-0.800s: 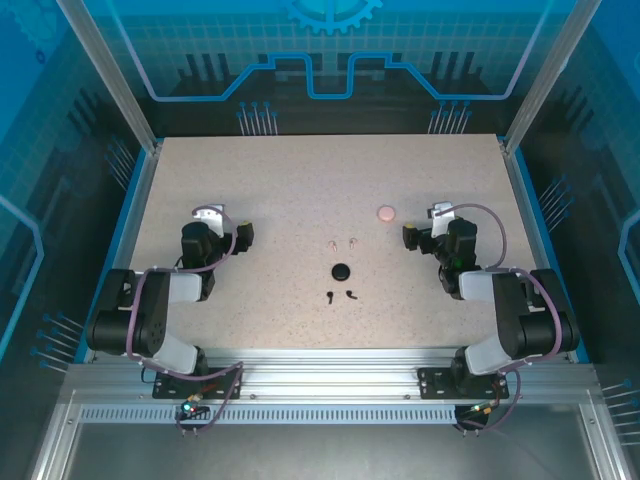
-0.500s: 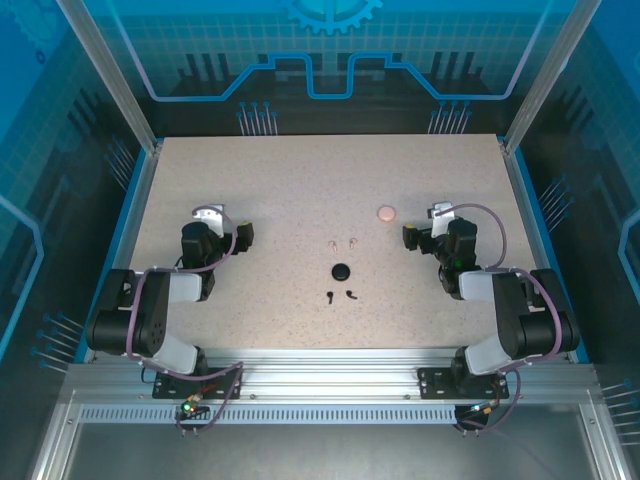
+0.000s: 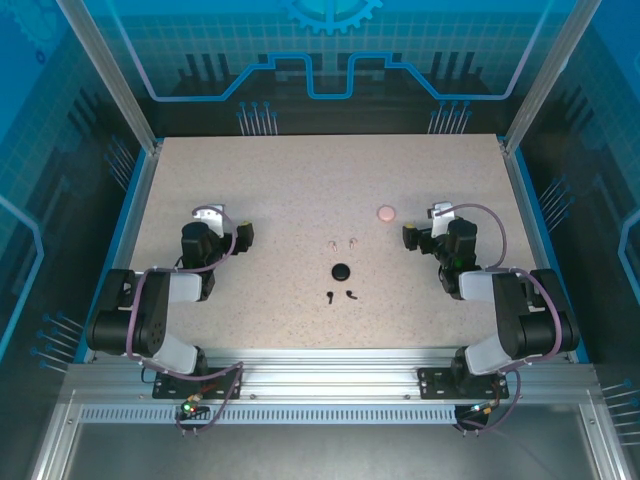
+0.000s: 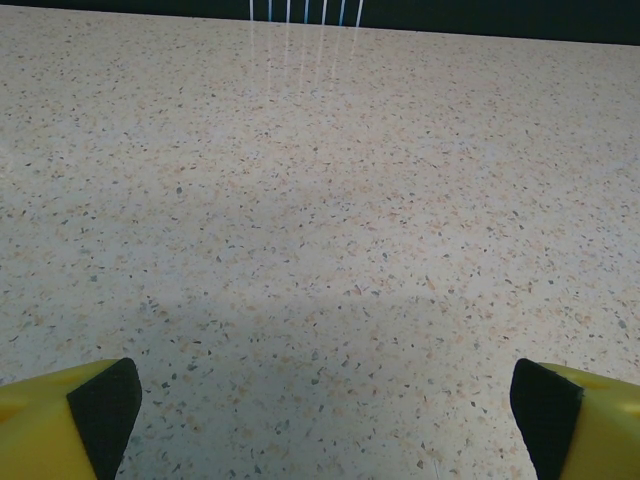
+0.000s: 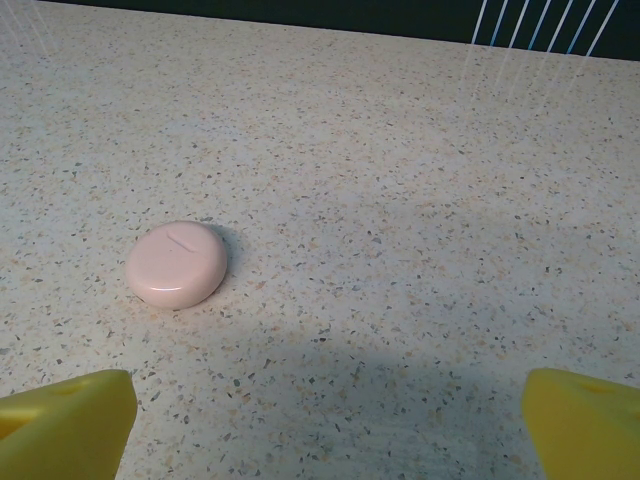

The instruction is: Insert wireless bluetooth earbuds into charging case

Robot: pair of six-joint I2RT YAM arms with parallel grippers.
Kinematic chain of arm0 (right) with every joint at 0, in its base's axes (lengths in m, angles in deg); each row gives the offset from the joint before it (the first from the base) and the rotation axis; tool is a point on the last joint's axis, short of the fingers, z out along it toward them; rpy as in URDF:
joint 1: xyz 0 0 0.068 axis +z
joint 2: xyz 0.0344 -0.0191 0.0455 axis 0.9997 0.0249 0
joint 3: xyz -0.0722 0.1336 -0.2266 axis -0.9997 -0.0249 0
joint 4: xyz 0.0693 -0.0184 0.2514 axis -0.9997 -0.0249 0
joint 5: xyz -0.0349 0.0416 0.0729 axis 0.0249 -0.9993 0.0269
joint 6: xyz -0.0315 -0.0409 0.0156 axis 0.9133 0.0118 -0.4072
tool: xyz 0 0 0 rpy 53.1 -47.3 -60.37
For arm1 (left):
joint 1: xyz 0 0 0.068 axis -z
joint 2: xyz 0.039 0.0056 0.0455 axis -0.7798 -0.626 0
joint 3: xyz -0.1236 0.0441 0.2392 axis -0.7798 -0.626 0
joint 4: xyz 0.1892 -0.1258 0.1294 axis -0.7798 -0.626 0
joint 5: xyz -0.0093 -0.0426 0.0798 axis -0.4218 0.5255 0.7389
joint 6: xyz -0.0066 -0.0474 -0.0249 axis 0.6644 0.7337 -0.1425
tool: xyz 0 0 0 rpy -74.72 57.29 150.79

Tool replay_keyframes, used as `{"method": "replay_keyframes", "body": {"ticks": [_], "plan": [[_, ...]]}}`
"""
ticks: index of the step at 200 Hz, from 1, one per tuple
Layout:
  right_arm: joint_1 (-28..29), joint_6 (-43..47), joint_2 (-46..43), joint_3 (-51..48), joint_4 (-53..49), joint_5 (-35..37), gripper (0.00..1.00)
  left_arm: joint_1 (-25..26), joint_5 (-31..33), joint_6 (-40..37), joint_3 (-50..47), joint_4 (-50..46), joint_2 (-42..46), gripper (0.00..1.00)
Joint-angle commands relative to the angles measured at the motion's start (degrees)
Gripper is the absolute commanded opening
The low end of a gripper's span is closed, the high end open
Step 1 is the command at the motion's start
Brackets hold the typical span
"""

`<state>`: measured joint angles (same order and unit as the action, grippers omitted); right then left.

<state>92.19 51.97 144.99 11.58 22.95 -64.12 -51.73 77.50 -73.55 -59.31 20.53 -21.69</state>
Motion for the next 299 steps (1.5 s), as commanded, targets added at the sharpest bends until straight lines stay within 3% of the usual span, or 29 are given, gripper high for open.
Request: {"method": "replay_keyframes", "body": {"ticks": [1, 68, 82, 92, 105, 119, 141, 176, 195, 223, 256, 299], "plan": [[-0.8, 0.6, 0.3, 1.0, -0.5, -0.6, 1.0, -0.3, -0.6, 0.1, 1.0, -0.3, -0.4, 0.99], [-0.8, 0.6, 0.4, 1.1, -0.6, -0.6, 1.0, -0.3, -0.9, -0.1, 0.8, -0.1, -0.2, 0.99], [-0.7, 0.4, 0.1, 1.2, -0.4, 0.1, 1.0, -0.2, -0.9, -0.4, 2.0, -4.3, 2.1, 0.99], [-0.5, -0.4, -2.0, 4.3, -6.5, 2.6, 1.0, -0.2, 0.0, 0.0, 3.3, -8.0, 3.9, 0.99], [-0.6, -2.6, -4.3, 12.4, -23.7, 5.4, 1.0, 0.0, 0.9, 0.1, 5.2, -12.5, 5.5, 0.99], [-0.6, -3.1, -4.6, 19.1, -35.5, 6.1, 1.0, 0.5, 3.4, 0.5, 7.2, -17.0, 7.3, 0.99], [-0.5, -6.2, -8.2, 22.5, -41.9, 9.2, 1.0, 1.0, 5.5, 1.3, 9.4, -21.1, 10.4, 0.99], [-2.3, -21.1, -14.6, 24.5, -49.4, 14.5, 1.0, 2.7, 5.0, 8.3, 16.7, -33.4, 15.5, 0.99], [-4.9, -23.1, -13.3, 28.8, -55.0, 5.8, 1.0, 4.8, 4.7, 13.3, 20.7, -40.2, 17.1, 0.99], [-4.4, -23.8, -10.1, 32.3, -60.6, -1.8, 1.0, 9.2, 4.3, 19.2, 21.4, -42.6, 19.2, 0.99], [3.8, -23.8, -7.7, 35.2, -69.8, -2.2, 1.0, 14.7, 4.2, 25.1, 20.4, -42.6, 19.8, 0.99], [22.8, -26.8, -0.7, 40.6, -80.8, 0.0, 0.98, 17.3, 0.4, 35.4, 19.3, -41.5, 16.1, 0.99]]}}
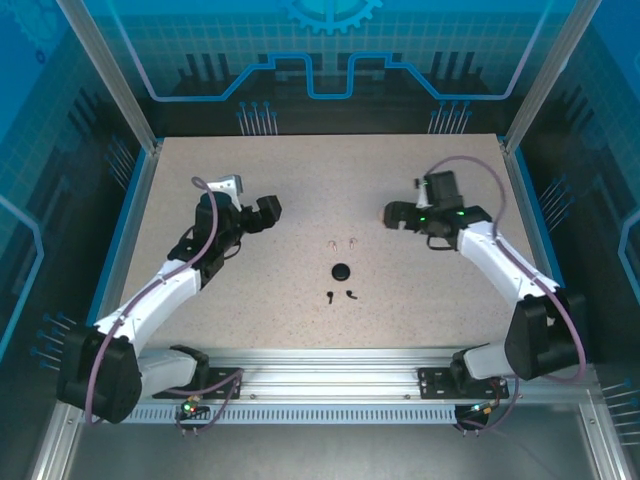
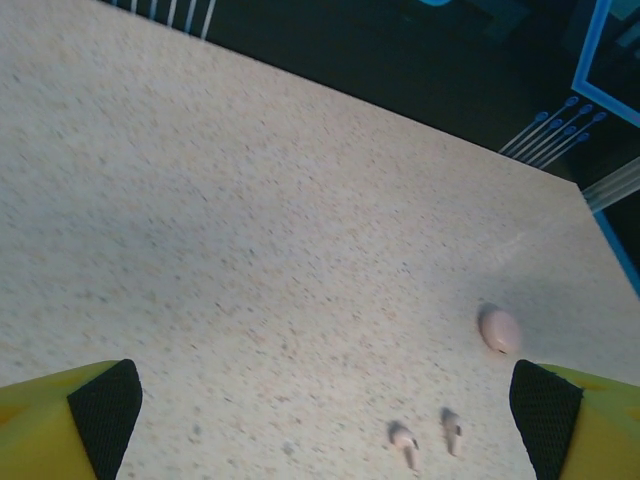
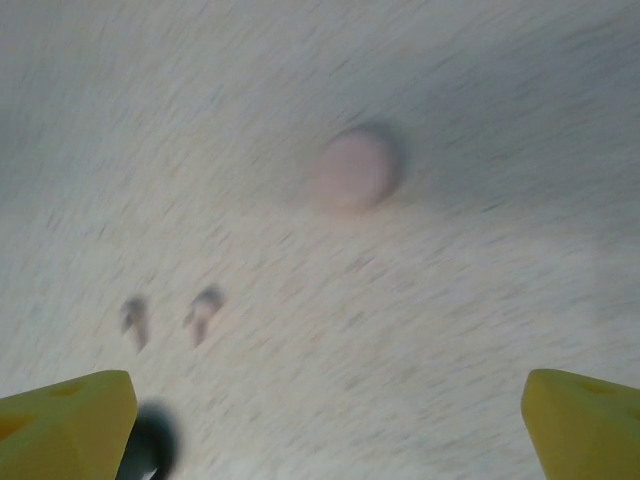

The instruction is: Insert wireless bluetooth earbuds into charging case

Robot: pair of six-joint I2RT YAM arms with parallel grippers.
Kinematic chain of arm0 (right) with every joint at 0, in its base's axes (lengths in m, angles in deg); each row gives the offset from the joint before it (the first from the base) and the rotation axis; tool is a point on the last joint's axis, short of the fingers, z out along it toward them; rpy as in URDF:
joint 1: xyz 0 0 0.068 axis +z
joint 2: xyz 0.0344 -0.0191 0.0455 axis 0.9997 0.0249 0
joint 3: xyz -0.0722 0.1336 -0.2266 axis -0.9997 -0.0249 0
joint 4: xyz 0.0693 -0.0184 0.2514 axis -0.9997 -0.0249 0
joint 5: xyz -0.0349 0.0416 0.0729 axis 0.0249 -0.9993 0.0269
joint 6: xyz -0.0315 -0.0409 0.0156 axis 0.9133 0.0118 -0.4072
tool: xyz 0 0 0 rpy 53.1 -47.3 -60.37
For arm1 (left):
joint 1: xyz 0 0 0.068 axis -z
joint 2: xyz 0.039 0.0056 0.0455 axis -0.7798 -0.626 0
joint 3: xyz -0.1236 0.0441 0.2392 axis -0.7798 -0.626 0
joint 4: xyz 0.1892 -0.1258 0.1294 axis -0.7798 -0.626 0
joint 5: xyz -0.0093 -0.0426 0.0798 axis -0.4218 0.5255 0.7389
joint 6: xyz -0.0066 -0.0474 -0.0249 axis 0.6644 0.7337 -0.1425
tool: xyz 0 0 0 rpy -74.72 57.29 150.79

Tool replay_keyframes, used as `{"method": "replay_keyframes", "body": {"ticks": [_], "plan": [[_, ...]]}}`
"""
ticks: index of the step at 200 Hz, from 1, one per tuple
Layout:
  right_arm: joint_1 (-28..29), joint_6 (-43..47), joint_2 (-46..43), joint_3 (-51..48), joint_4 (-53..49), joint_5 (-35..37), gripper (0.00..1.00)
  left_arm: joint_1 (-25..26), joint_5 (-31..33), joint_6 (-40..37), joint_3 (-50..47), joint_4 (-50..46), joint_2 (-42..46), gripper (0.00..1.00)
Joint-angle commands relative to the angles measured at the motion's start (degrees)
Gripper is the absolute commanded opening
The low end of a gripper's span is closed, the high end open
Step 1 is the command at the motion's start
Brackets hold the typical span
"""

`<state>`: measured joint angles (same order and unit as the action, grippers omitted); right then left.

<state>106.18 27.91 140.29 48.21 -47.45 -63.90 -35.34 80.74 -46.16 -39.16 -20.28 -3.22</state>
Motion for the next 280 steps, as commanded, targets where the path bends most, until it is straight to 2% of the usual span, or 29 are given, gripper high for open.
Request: {"method": "replay_keyframes", "body": {"ticks": [1, 35, 81, 112, 164, 215, 280], "plan": [[9.2, -2.8, 4.2, 4.1, -10.6, -0.2, 0.98, 1.0, -2.9, 8.2, -0.8, -0.8, -2.6, 0.99], [19.9, -5.0, 12.8, 9.2, -15.7, 2.5, 0.94, 1.2, -3.0, 11.4, 0.8, -2.3, -6.4, 0.99], [25.7, -6.0, 25.6, 16.8, -19.2, 2.4, 0.91, 1.1, -0.8, 8.6, 6.3, -9.1, -9.8, 0.99], [26.6, -6.1, 30.8, 20.2, -19.8, 2.2, 0.85, 1.1, 2.5, 6.5, 6.9, -10.7, -9.0, 0.99], [26.6, -6.5, 33.4, 22.0, -20.5, 5.5, 0.81, 0.8, 6.3, 6.0, 3.9, -7.6, -5.6, 0.99], [25.7, -6.3, 35.1, 22.8, -20.3, 6.3, 0.76, -0.6, 0.3, 6.5, 4.1, -5.9, -4.3, 0.99], [25.6, -6.0, 36.9, 23.9, -20.2, 5.9, 0.7, -3.4, 0.6, 11.3, 2.6, -4.6, -1.2, 0.99]]}}
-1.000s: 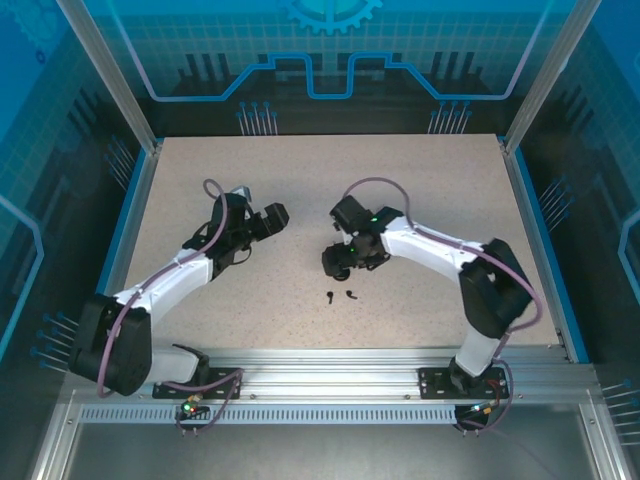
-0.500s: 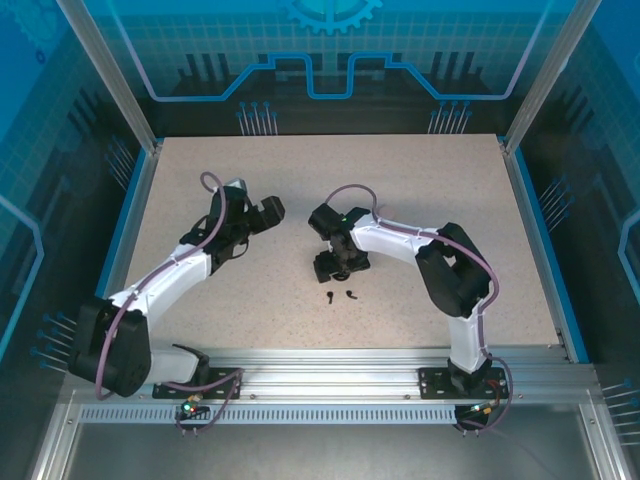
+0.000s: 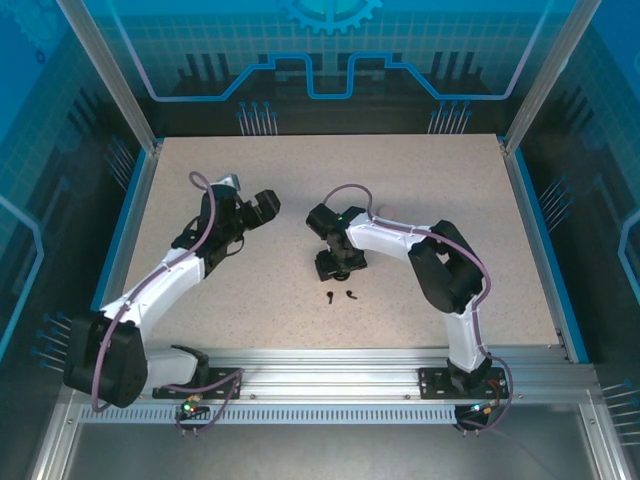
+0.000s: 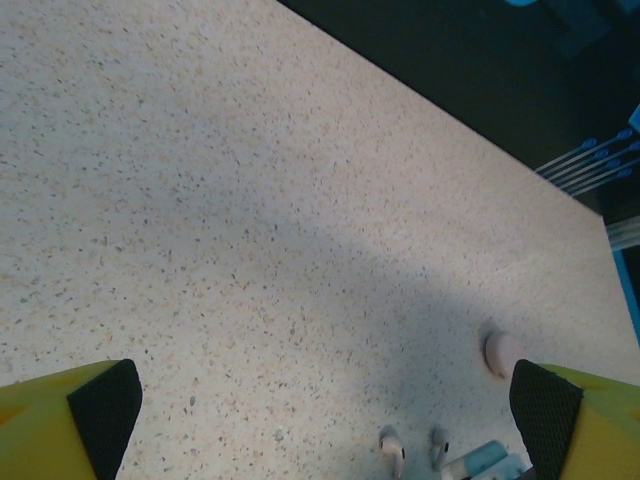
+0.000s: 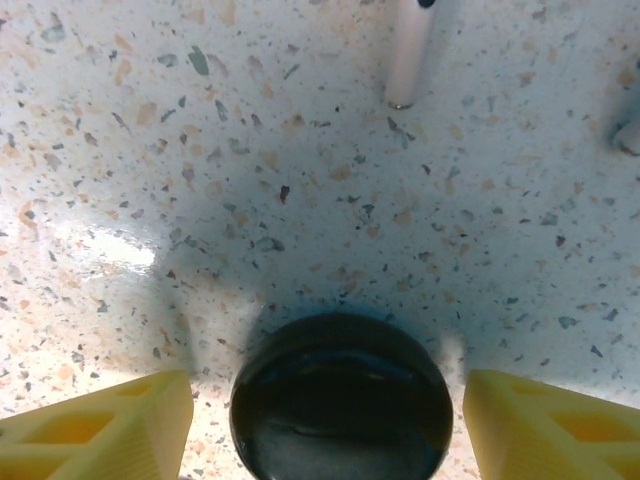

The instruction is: Insert wireless bluetooth earbuds into charging case

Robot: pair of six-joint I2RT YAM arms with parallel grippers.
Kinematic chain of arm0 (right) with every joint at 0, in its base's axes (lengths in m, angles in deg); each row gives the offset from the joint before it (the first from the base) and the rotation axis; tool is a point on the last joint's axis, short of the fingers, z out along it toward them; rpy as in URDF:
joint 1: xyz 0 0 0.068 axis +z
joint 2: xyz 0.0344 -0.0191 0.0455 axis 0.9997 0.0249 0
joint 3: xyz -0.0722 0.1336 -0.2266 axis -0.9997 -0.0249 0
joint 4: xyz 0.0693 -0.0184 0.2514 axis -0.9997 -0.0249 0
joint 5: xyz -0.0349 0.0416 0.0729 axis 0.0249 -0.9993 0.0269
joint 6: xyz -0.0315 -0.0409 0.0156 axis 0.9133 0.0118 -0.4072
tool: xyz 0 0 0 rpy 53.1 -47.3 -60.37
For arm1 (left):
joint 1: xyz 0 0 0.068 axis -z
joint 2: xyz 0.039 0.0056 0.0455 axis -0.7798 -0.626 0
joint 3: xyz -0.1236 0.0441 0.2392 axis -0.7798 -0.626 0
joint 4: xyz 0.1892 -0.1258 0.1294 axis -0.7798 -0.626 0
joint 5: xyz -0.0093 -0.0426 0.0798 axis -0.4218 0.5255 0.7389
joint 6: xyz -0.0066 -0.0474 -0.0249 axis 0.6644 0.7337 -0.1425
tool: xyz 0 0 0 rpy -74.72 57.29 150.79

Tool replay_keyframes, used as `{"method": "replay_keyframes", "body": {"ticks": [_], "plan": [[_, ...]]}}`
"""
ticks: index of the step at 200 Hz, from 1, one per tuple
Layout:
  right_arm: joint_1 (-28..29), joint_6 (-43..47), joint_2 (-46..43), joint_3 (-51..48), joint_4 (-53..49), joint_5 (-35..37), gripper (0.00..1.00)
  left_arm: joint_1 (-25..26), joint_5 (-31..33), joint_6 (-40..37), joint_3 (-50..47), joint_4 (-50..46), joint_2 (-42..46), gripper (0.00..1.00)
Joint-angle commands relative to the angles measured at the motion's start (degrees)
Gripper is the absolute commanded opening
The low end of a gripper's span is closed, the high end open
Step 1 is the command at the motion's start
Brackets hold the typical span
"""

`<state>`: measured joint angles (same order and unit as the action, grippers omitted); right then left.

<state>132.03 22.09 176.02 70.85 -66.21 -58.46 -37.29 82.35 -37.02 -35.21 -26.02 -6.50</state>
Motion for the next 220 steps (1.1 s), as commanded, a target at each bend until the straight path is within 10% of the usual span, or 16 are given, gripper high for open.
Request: {"method": "replay_keyframes", "body": {"ticks": [1, 142, 220], "plan": [[-0.3, -0.2, 1.2, 1.2, -1.4, 0.4, 0.7, -1.5, -1.0, 2.1, -1.4, 1.1, 2.1, 0.99], [0.0, -2.6, -2.2, -0.4, -0.8, -1.5, 0.43, -1.6, -0.9, 2.5, -1.5, 0.3, 0.3, 0.99], [-7.3, -22.1, -6.8, 10.8, 4.8, -11.2, 0.44, -1.6, -12.4, 8.5, -7.2, 16.9, -3.2, 0.99]]}}
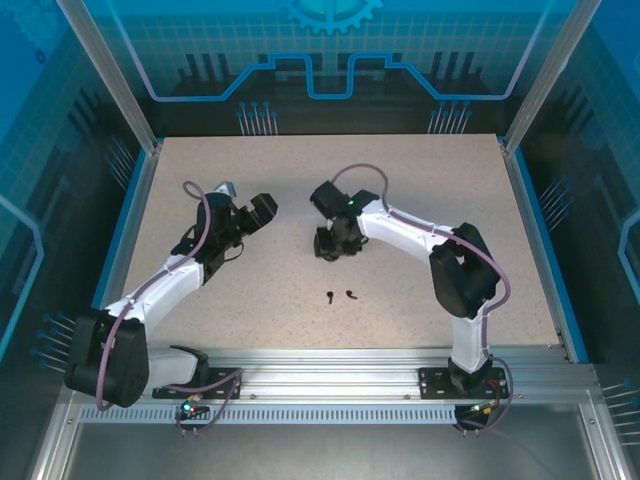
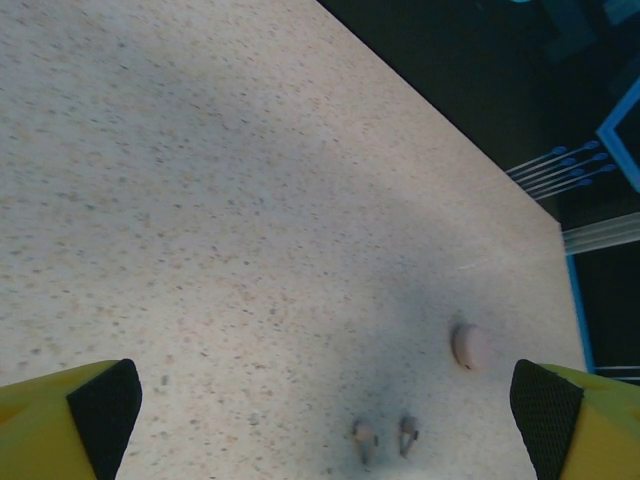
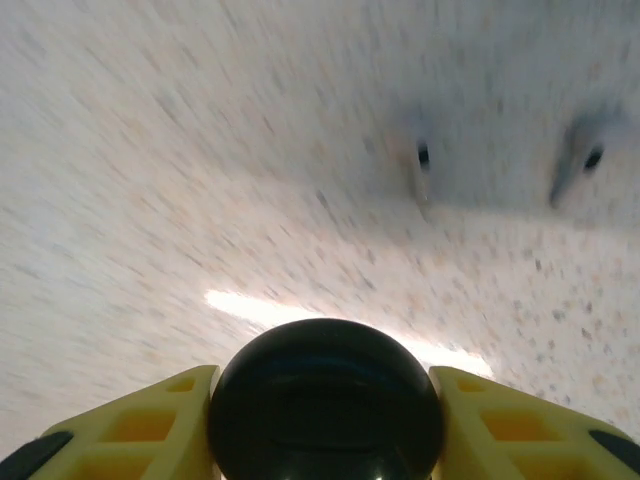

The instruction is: Insert wireless bluetooth earbuds into charging case

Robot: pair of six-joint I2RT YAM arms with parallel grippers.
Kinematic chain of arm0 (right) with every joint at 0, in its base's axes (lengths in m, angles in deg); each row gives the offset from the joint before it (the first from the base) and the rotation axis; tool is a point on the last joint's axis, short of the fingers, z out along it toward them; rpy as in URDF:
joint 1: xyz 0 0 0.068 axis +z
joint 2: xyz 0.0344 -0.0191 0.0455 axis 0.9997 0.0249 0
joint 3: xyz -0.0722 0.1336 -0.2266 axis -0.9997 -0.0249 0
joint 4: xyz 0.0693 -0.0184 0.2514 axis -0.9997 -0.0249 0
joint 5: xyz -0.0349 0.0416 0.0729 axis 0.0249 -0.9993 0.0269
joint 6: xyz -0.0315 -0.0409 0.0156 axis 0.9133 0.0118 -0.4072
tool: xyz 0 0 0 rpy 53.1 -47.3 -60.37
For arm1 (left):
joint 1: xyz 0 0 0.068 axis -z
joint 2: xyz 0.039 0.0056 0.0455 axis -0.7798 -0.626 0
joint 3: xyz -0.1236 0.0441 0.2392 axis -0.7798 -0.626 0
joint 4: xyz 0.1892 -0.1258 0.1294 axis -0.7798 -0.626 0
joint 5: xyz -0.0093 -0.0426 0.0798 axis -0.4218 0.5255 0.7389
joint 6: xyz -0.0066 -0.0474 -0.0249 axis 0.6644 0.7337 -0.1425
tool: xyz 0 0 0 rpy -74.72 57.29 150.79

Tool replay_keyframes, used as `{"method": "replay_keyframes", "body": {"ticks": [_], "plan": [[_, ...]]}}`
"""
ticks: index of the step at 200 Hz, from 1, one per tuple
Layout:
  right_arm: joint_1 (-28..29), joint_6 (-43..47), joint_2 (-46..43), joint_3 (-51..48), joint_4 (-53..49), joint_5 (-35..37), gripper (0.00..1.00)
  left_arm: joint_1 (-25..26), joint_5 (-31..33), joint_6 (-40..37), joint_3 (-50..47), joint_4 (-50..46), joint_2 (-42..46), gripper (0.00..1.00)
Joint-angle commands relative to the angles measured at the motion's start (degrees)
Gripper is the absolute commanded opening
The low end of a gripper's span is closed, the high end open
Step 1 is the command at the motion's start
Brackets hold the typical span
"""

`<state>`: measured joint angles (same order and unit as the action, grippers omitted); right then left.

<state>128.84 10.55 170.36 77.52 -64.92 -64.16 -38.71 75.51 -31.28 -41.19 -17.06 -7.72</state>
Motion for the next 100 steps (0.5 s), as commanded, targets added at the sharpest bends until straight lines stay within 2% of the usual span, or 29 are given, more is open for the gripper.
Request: {"method": "replay_keyframes", "body": {"ticks": [1, 48, 100], "plan": [[-4.3, -10.9, -1.1, 4.2, 3.7, -5.7, 0.44, -0.1, -5.7, 2.8, -1.3, 8.1, -2.1, 0.99], [-10.2, -31.3, 3.5, 7.5, 14.1, -14.9, 0.43, 0.7, -15.2, 3.5, -4.3, 22.3, -7.1, 0.99], [-9.1, -44.9, 3.3, 8.1, 17.6, -13.6, 0.43, 4.9, -15.2, 2.8, -4.5, 34.1, -14.3, 0.98]]}}
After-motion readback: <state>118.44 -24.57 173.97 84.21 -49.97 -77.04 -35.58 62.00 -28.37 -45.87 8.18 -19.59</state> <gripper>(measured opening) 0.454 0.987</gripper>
